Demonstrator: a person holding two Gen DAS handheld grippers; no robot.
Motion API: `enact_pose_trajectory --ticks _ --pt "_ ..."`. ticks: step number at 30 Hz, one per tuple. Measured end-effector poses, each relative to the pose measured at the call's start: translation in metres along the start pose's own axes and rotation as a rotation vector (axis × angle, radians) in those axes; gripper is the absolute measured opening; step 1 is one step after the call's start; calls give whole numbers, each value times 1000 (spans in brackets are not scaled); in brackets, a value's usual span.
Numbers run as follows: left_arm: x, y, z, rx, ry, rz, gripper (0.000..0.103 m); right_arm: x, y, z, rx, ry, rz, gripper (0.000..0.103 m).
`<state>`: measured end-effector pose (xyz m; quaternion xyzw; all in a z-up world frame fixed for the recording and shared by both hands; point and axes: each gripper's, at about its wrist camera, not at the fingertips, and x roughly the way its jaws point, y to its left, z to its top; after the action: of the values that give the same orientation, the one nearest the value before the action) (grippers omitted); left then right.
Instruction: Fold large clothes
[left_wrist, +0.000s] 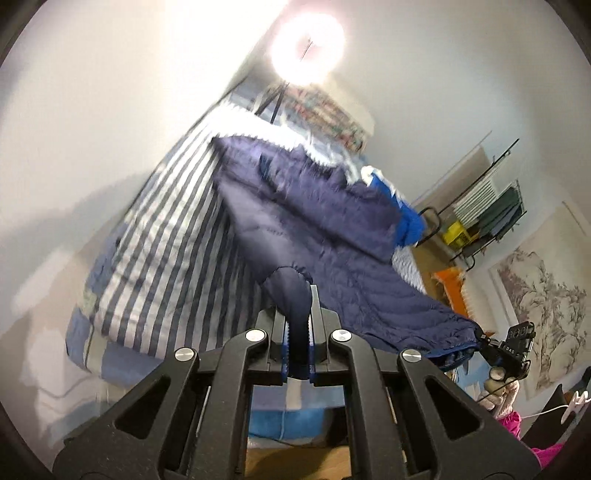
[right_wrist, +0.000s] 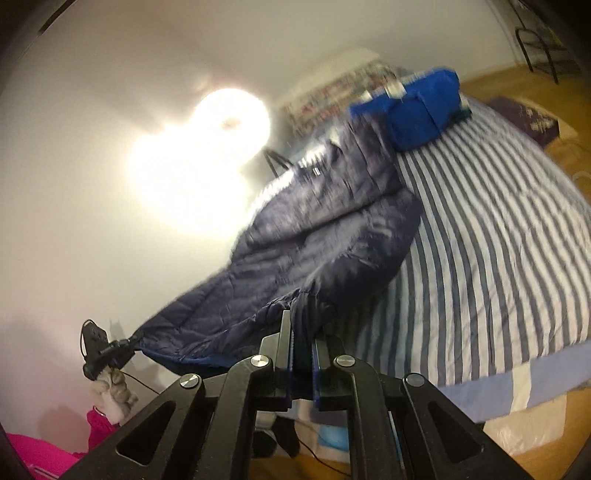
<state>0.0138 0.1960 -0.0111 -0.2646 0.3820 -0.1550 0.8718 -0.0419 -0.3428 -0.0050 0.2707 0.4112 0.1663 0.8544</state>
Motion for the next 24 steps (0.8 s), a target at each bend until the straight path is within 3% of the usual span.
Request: enact_pose_trajectory --ticks 7,15,18,24 --pt "14 -30 62 36 -91 -33 4 16 24 61 -46 -85 27 4" --pt "9 -45 104 70 -167 -68 4 3 40 86 -86 -142 32 4" --pt "24 -52 127 83 -192 -67 4 8 41 107 -101 -174 23 4" --pt "87 -68 185 117 -205 -40 4 57 46 164 -150 -197 -22 3"
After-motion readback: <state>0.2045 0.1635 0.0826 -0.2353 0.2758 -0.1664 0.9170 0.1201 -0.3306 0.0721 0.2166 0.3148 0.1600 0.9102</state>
